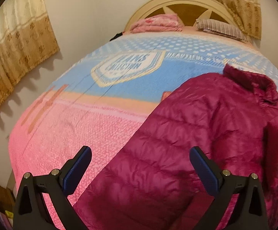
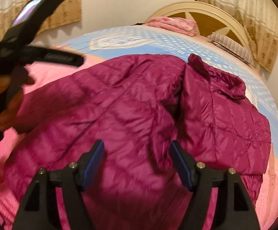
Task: Fold large clothes
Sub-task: 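Fold the held sleeve across the jacket body with the right gripper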
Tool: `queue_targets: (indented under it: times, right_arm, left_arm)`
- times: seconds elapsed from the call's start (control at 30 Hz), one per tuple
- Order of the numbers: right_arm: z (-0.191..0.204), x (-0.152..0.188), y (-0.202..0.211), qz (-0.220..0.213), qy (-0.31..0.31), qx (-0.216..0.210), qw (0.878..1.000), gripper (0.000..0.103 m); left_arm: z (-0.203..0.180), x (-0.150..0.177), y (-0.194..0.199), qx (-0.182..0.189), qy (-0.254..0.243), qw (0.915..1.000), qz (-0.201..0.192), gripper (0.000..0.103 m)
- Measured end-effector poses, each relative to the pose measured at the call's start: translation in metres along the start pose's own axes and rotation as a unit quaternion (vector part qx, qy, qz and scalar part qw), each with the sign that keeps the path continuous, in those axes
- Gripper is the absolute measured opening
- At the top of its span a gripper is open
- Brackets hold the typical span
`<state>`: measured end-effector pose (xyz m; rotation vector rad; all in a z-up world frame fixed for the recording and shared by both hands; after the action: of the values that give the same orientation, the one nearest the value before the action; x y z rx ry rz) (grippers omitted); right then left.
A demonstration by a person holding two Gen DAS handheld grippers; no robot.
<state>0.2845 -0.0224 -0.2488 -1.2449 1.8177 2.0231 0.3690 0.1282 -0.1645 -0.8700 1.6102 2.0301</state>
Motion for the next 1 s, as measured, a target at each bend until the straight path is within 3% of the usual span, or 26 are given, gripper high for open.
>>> queue_targets:
  times: [0.17, 0.27, 0.43, 0.53, 0.6, 0.63, 0.67, 0.8, 0.9, 1.0]
  right_arm:
    - [-0.004, 0.03, 0.017, 0.019, 0.008, -0.002, 1.0, 0.074]
    - [-0.023, 0.045, 0.029, 0.015, -0.021, 0.01, 1.0, 0.074]
    - [-0.085, 0.07, 0.036, 0.015, -0.093, 0.076, 0.993, 0.074]
    - [-0.113, 0.079, 0.04, 0.014, -0.127, 0.092, 0.987, 0.074]
    - [-0.126, 0.084, 0.045, 0.009, -0.136, 0.106, 0.985, 0.079]
    - [-0.133, 0.088, 0.046, 0.007, -0.141, 0.115, 0.983, 0.083]
    - [-0.137, 0.09, 0.047, 0.006, -0.144, 0.119, 0.982, 0.085]
    - [-0.16, 0.106, 0.042, 0.012, -0.166, 0.138, 0.976, 0.085]
    - [-0.173, 0.118, 0.039, 0.018, -0.193, 0.142, 0.971, 0.085]
    - [-0.174, 0.133, 0.039, 0.025, -0.207, 0.134, 0.969, 0.085]
  left_arm:
    - [-0.036, -0.011, 0.018, 0.029, -0.018, 0.9993, -0.014, 0.102]
    - [-0.067, -0.012, 0.032, 0.073, -0.021, 0.997, -0.016, 0.102]
    - [-0.134, -0.001, 0.028, 0.123, -0.065, 0.9902, 0.008, 0.102]
    - [-0.165, 0.003, 0.016, 0.144, -0.085, 0.9856, 0.022, 0.1]
    - [-0.18, 0.005, 0.011, 0.146, -0.105, 0.9834, 0.024, 0.067]
    - [-0.185, 0.007, 0.008, 0.154, -0.111, 0.9813, 0.034, 0.034]
    - [-0.188, 0.008, 0.006, 0.165, -0.111, 0.9791, 0.043, 0.022]
    - [-0.182, 0.005, 0.019, 0.15, -0.126, 0.9806, 0.009, 0.013]
    - [-0.162, 0.0, 0.024, 0.118, -0.125, 0.985, -0.015, 0.013]
    - [-0.162, 0.008, 0.017, 0.113, -0.148, 0.9825, -0.012, 0.016]
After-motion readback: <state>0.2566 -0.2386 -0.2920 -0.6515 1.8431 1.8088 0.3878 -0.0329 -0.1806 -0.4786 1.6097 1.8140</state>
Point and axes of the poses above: each gripper's, at about its wrist camera, not at the fingertips, and y roughly against the way its jaws point, z to its left, x to its underside, the point moved 6 cm from there along -y, roughly the way its jaws point
